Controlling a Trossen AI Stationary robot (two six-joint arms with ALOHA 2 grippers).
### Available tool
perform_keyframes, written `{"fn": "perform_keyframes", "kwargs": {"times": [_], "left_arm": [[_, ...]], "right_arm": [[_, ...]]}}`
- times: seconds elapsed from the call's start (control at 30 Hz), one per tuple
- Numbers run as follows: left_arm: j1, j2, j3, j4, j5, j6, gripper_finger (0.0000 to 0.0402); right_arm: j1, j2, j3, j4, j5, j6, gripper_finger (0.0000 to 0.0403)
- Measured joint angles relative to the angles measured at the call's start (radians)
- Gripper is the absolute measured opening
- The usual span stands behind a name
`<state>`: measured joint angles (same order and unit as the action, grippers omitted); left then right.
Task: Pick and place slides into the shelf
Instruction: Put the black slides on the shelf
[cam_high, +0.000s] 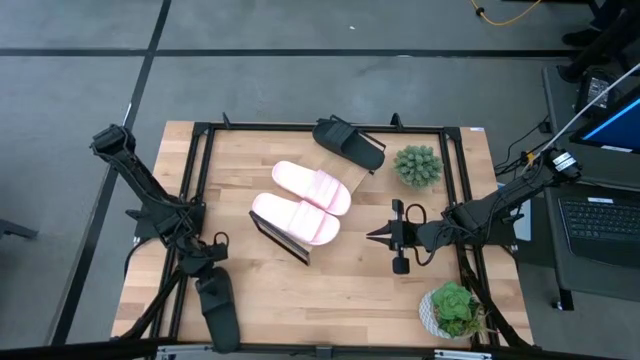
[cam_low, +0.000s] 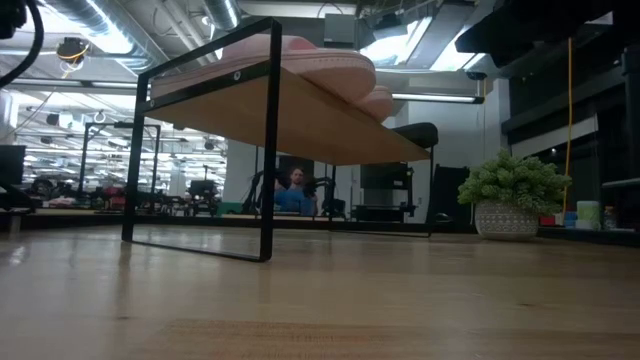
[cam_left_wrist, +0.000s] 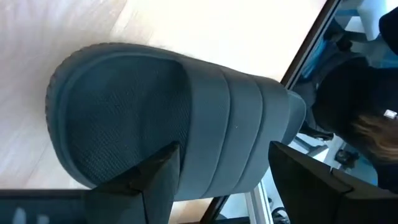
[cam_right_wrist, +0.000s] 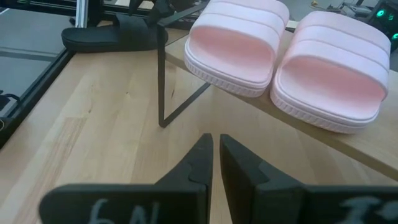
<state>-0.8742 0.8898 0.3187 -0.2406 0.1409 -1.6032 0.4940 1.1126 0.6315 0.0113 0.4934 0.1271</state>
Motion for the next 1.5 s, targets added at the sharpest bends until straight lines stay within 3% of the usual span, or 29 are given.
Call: {"fn": "perform_keyframes", "kwargs": {"times": [0.63, 0.77, 0.93, 1.2, 1.33, 1.5], "left_arm": [[0.000, 0.000, -0.004, -0.004, -0.080, 0.016, 0.0233], [0.000, 0.000, -0.039, 0.035, -0.079, 0.016, 0.0233], [0.000, 0.000, -0.099, 0.197, -0.078, 0.007, 0.0233], [0.000, 0.000, -0.103, 0.205, -0.003, -0.018, 0.0231], [0.000, 0.000, -0.103, 0.205, 0.005, -0.013, 0.0208], [0.000, 0.000, -0.103, 0.204, 0.007, -0.011, 0.0140]], "right_arm": [[0.000, 0.000, 0.000, 0.007, 0.000, 0.003, 0.0032], [0.000, 0.000, 0.000, 0.007, -0.015, 0.003, 0.0032], [0.001, 0.000, 0.000, 0.007, -0.033, 0.025, 0.0032], [0.001, 0.000, 0.000, 0.007, -0.035, 0.026, 0.0032], [0.001, 0.000, 0.000, 0.007, -0.035, 0.025, 0.0032], [0.001, 0.000, 0.000, 0.007, -0.035, 0.025, 0.0032]]}}
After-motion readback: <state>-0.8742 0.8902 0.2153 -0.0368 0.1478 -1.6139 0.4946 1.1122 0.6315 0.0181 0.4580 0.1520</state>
